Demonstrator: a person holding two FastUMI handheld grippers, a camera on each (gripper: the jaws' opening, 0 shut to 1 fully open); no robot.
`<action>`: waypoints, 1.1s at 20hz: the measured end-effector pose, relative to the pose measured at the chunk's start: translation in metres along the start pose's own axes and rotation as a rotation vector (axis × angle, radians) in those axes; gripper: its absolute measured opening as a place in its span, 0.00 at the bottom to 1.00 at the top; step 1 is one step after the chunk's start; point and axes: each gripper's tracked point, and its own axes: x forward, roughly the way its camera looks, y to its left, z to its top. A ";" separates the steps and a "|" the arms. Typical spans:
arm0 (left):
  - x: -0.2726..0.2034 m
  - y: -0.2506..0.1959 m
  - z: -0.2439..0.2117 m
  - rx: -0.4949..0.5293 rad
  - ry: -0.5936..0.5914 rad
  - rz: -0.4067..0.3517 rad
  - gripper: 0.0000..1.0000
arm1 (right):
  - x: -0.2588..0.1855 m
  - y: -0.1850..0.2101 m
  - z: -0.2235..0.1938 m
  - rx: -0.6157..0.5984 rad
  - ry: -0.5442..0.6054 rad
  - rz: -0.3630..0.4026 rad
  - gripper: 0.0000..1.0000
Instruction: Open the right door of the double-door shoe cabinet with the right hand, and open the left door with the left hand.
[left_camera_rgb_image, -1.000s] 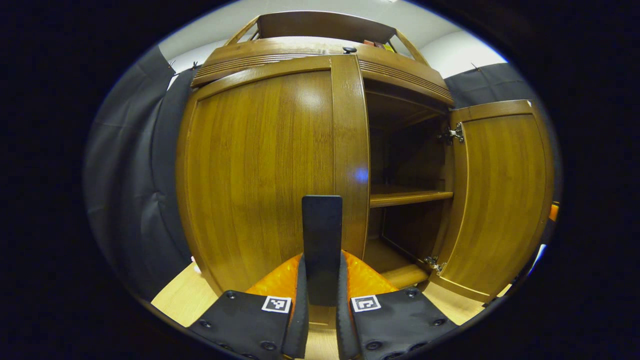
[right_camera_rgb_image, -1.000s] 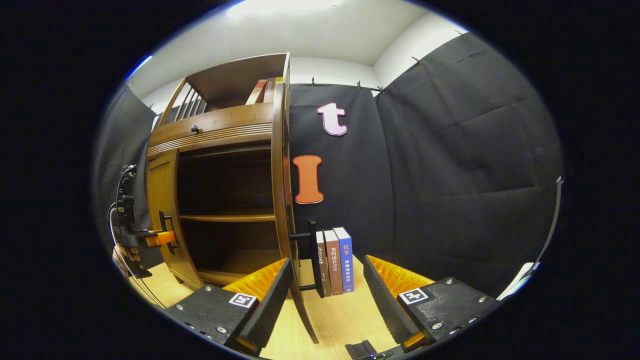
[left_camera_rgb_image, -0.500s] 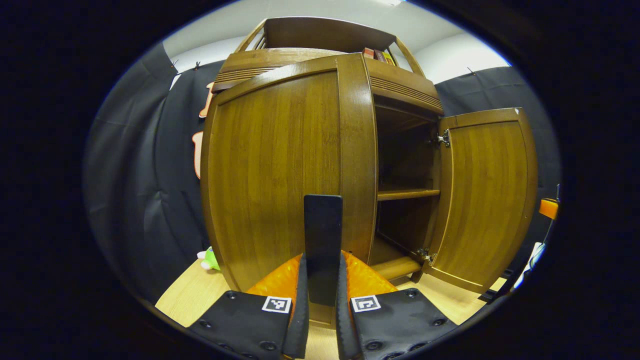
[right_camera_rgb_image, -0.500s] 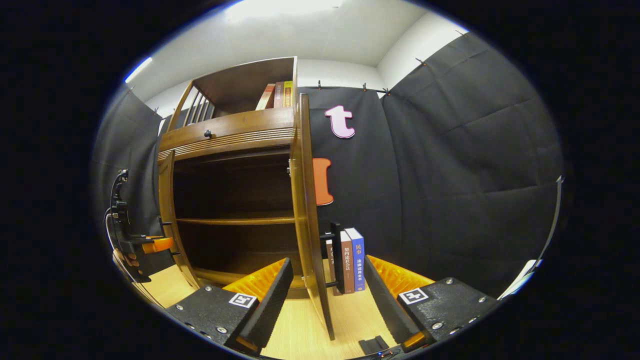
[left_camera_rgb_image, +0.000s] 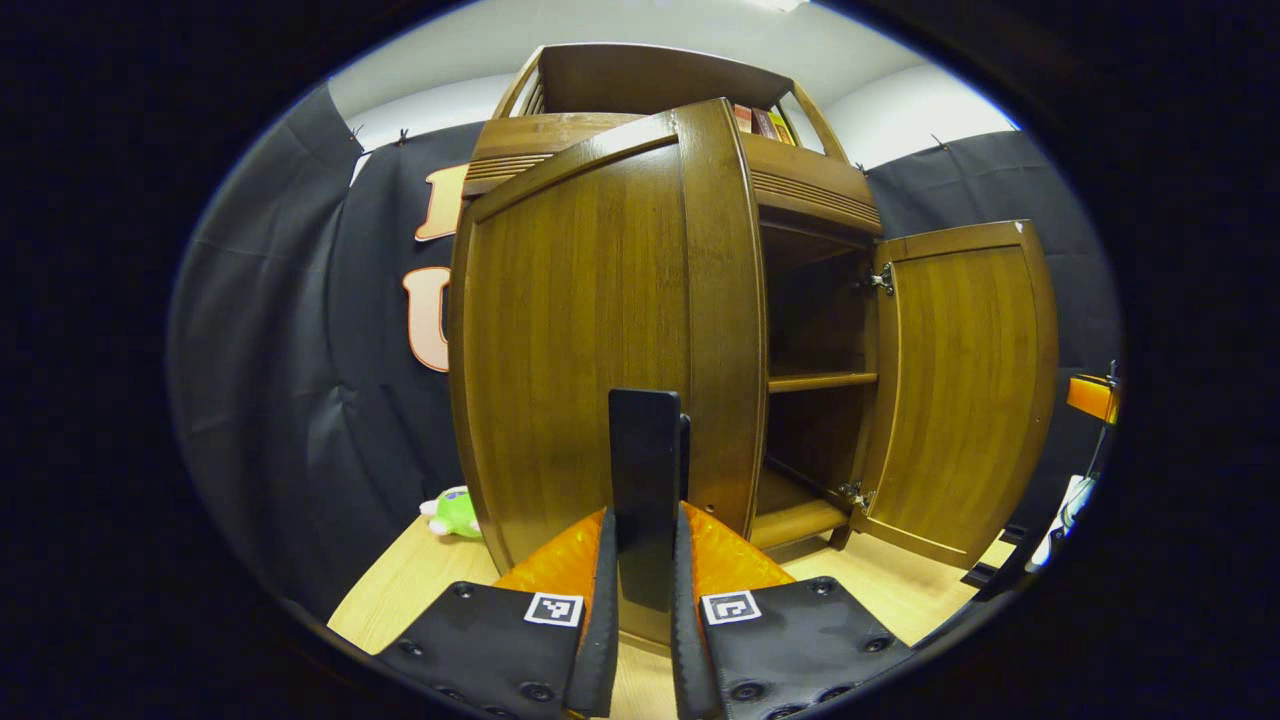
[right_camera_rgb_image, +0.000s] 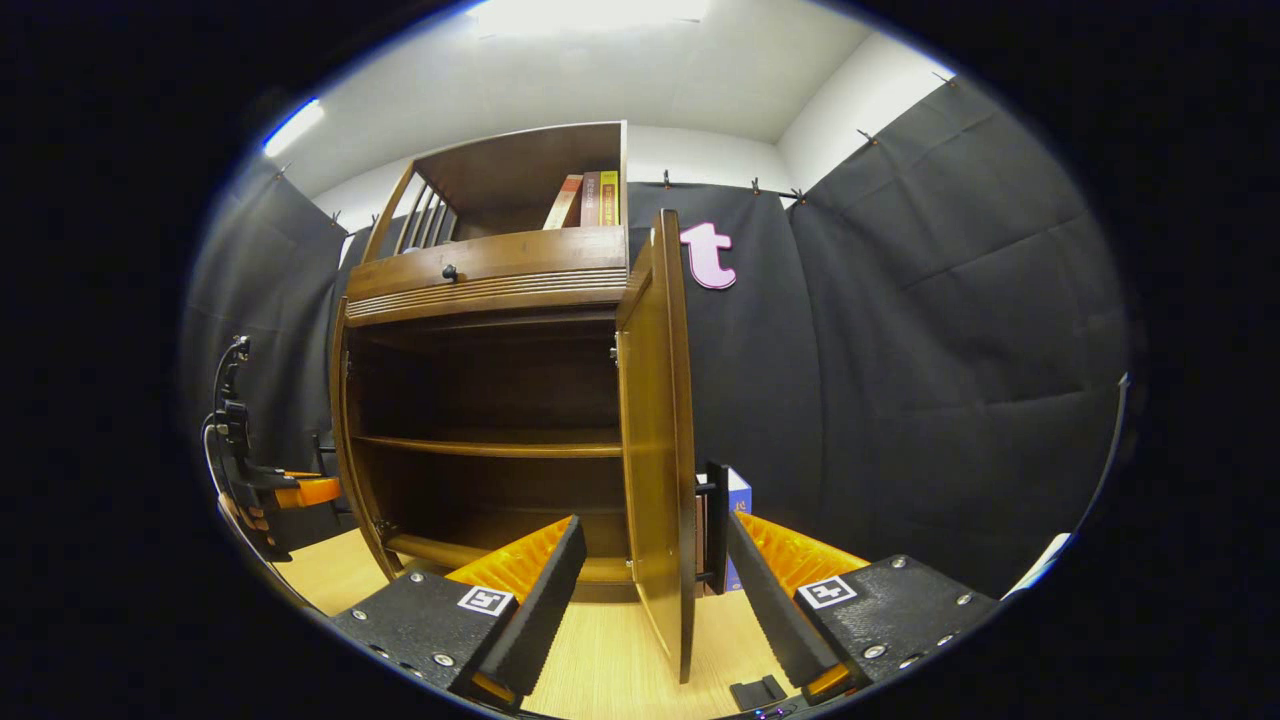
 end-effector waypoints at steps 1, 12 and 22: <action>-0.006 0.005 0.000 0.005 0.000 0.008 0.28 | 0.000 0.002 -0.001 -0.002 0.001 0.002 0.99; -0.058 0.068 -0.003 0.056 -0.009 0.133 0.20 | 0.000 0.042 0.002 0.013 -0.006 0.076 0.88; -0.070 0.113 -0.011 -0.005 -0.013 0.113 0.14 | -0.002 0.081 0.006 -0.010 -0.015 0.134 0.88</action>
